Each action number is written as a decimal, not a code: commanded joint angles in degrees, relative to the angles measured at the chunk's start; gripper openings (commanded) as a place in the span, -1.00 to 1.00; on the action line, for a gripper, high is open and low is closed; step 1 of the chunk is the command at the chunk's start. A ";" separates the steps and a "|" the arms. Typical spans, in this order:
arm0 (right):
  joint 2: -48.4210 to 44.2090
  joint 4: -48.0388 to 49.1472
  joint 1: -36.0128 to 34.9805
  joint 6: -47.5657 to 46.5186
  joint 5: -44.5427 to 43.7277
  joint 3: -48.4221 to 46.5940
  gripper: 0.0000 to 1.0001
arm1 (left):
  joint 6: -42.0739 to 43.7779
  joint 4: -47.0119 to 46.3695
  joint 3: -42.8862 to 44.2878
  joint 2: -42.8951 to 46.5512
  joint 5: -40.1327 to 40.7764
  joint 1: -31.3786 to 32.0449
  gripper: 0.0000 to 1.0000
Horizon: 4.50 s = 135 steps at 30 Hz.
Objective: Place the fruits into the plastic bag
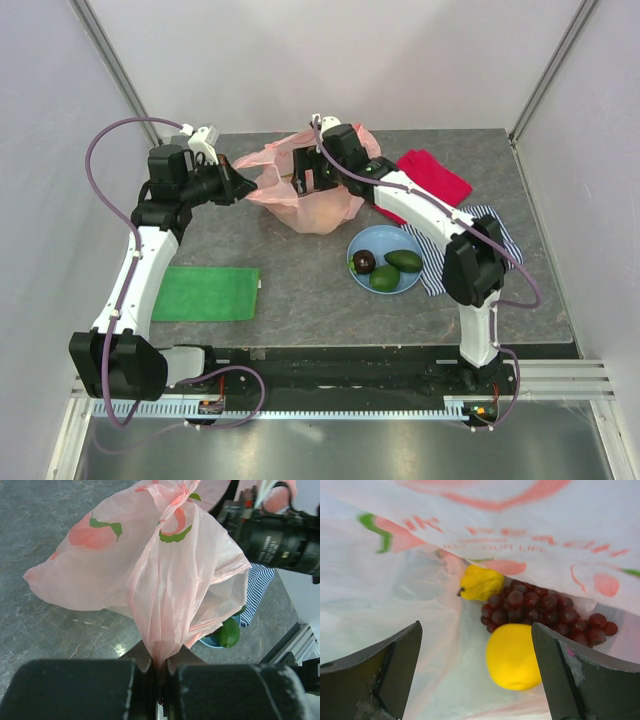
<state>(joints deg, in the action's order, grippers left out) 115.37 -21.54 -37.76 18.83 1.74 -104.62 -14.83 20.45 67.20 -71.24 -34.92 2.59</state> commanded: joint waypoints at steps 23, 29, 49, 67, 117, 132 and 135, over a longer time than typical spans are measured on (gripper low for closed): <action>-34.94 21.73 1.11 -2.64 11.36 28.94 0.93 | -0.38 -1.81 0.48 0.05 -1.73 -0.30 -0.97; -42.05 14.51 1.02 -3.54 6.36 36.49 0.88 | -0.20 -1.81 0.39 0.05 -1.47 -0.30 -0.97; -44.63 -11.42 5.41 12.19 -20.46 44.23 0.95 | -0.02 -1.73 0.21 0.14 -0.68 -0.30 -0.97; -33.20 -2.72 1.03 11.14 -9.99 45.21 0.84 | -0.11 -1.73 0.30 0.05 -0.85 -0.30 -0.97; -33.44 0.80 -5.30 2.80 -11.76 44.68 0.01 | -0.46 -1.64 0.30 -0.92 -1.56 -0.30 -0.97; -49.54 19.95 -6.71 -0.73 10.13 47.49 0.06 | -0.55 -1.73 0.39 -1.27 -1.91 -0.30 -0.97; -47.80 23.03 -6.71 -0.11 8.30 44.86 0.05 | -0.64 -1.64 0.30 -1.35 -1.91 -0.30 -0.97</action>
<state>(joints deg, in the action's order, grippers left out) 66.37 -7.55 -44.38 17.56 8.62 -57.14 -14.85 20.45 67.20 -72.25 -35.31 2.59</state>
